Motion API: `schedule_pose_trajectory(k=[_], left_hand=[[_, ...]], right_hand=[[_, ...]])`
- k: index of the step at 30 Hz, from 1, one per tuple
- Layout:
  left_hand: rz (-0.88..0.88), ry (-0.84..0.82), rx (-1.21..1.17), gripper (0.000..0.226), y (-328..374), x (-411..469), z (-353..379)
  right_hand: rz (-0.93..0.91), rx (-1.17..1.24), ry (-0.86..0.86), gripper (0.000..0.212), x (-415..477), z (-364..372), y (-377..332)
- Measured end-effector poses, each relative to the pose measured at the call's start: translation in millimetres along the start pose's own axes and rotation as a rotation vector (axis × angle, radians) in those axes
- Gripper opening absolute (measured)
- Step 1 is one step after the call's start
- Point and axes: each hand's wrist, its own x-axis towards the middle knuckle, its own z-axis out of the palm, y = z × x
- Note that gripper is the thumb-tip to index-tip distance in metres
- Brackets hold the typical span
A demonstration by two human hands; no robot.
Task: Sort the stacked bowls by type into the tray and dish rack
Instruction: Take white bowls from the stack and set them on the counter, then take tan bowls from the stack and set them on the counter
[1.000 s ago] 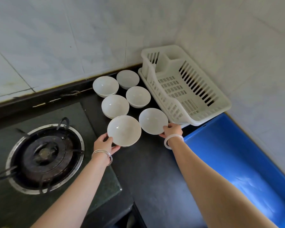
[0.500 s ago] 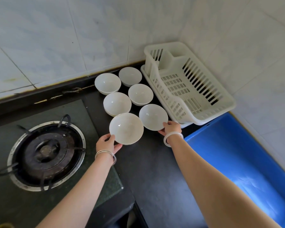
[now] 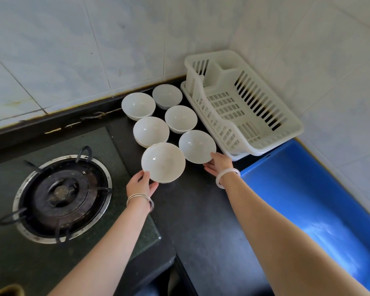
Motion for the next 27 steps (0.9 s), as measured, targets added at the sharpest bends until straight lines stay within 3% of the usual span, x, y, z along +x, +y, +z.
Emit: schedule_pose_trajectory(k=[2, 6, 10, 14, 19, 24, 27], left_hand=[[0.036, -0.026, 0.025, 0.029, -4.4, -5.2, 0.8], [0.041, -0.079, 0.140, 0.040, -23.7, -25.0, -1.0], [0.037, -0.198, 0.285, 0.037, -49.0, -56.4, 3.3], [0.040, -0.431, 0.528, 0.030, -81.1, -95.2, 18.8], [0.036, -0.712, 0.776, 0.025, -125.4, -160.8, 43.9], [0.165, -0.956, 1.024, 0.025, -171.9, -229.0, 57.8], [0.331, -1.044, 1.138, 0.023, -192.1, -256.7, 61.4]], right_hand=[[0.011, -0.013, -0.041, 0.040, -8.1, -3.0, 1.1], [-0.081, -0.127, -0.046, 0.040, -30.9, -17.1, 10.9], [-0.245, -0.284, 0.036, 0.031, -65.6, -50.7, 26.7], [-0.336, -0.415, 0.114, 0.024, -113.9, -105.1, 42.5], [-0.352, -0.605, 0.320, 0.019, -176.9, -190.7, 78.4], [-0.239, -0.729, 0.632, 0.015, -238.1, -278.2, 134.4], [-0.184, -0.795, 0.733, 0.015, -264.8, -309.9, 169.9]])
